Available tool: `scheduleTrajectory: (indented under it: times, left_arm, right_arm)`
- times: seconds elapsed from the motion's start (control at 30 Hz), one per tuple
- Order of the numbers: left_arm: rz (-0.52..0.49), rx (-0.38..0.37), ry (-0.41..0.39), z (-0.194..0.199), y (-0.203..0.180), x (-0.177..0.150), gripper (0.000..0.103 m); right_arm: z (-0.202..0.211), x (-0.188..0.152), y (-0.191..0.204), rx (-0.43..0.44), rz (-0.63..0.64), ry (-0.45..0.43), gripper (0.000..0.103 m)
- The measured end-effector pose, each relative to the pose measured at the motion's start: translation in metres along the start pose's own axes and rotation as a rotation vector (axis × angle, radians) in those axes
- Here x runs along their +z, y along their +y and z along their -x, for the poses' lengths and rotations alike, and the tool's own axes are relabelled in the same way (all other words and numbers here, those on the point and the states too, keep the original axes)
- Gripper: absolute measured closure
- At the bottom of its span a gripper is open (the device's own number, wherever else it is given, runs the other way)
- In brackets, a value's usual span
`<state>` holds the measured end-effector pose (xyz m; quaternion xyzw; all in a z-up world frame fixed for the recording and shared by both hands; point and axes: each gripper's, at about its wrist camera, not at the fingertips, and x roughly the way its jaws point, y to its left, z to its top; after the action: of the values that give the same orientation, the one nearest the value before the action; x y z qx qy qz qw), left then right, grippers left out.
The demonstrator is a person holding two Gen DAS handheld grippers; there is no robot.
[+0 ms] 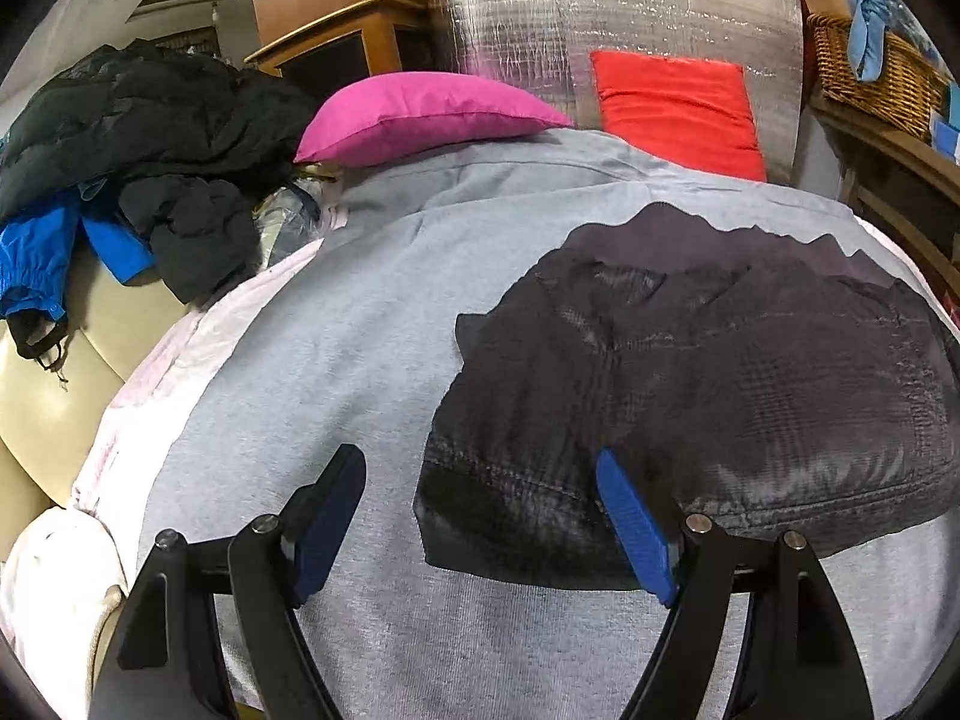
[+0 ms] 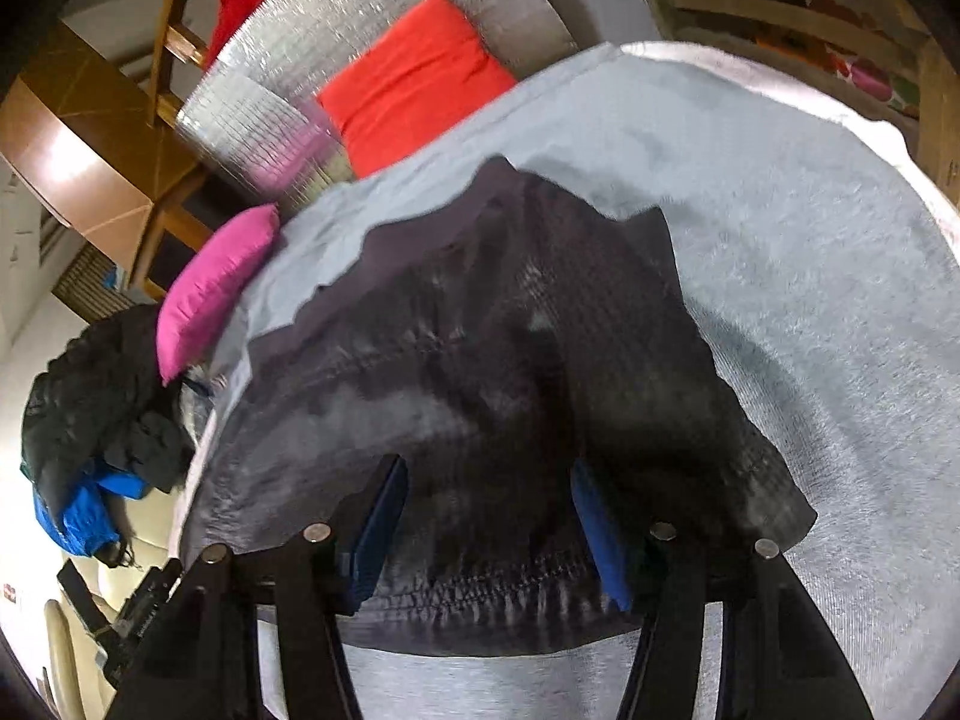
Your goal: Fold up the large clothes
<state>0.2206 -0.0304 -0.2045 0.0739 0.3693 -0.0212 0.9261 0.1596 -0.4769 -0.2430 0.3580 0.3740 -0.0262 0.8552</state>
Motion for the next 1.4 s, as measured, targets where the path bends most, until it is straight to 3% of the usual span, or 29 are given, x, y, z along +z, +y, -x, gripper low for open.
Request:
scheduleTrajectory:
  times: [0.33, 0.53, 0.67, 0.77, 0.87, 1.0, 1.1, 1.2, 1.4]
  left_arm:
    - [-0.025, 0.029, 0.012, -0.008, -0.002, -0.005, 0.023]
    - [-0.019, 0.032, -0.004, -0.001, -0.001, -0.001, 0.023]
    - [0.006, -0.02, -0.11, 0.023, -0.005, 0.014, 0.021]
    - [-0.023, -0.099, -0.123, 0.026, -0.025, 0.022, 0.019]
    - [-0.074, -0.157, -0.056, 0.007, -0.047, 0.02, 0.019]
    - [-0.083, -0.167, 0.047, -0.029, -0.064, 0.007, 0.017]
    - [-0.108, -0.165, 0.063, -0.038, -0.067, 0.003, 0.014]
    - [-0.223, -0.119, 0.051, -0.043, -0.081, -0.004, 0.013]
    - [-0.175, -0.126, 0.031, -0.038, -0.072, 0.0, 0.014]
  right_arm:
    - [-0.013, -0.015, 0.014, -0.058, 0.21, -0.035, 0.041]
    - [-0.004, -0.017, 0.019, -0.059, 0.217, -0.073, 0.041]
    - [0.016, -0.016, 0.03, 0.036, 0.185, -0.173, 0.041]
    - [0.021, -0.019, 0.051, 0.088, 0.245, -0.225, 0.041]
    - [0.008, -0.024, 0.071, 0.13, 0.285, -0.184, 0.041]
    - [-0.024, -0.03, 0.08, 0.129, 0.276, -0.057, 0.041]
    - [-0.039, -0.035, 0.079, 0.104, 0.283, 0.0, 0.04]
    - [-0.04, -0.035, 0.077, 0.115, 0.289, 0.004, 0.04]
    - [-0.032, -0.034, 0.078, 0.112, 0.286, 0.006, 0.04]
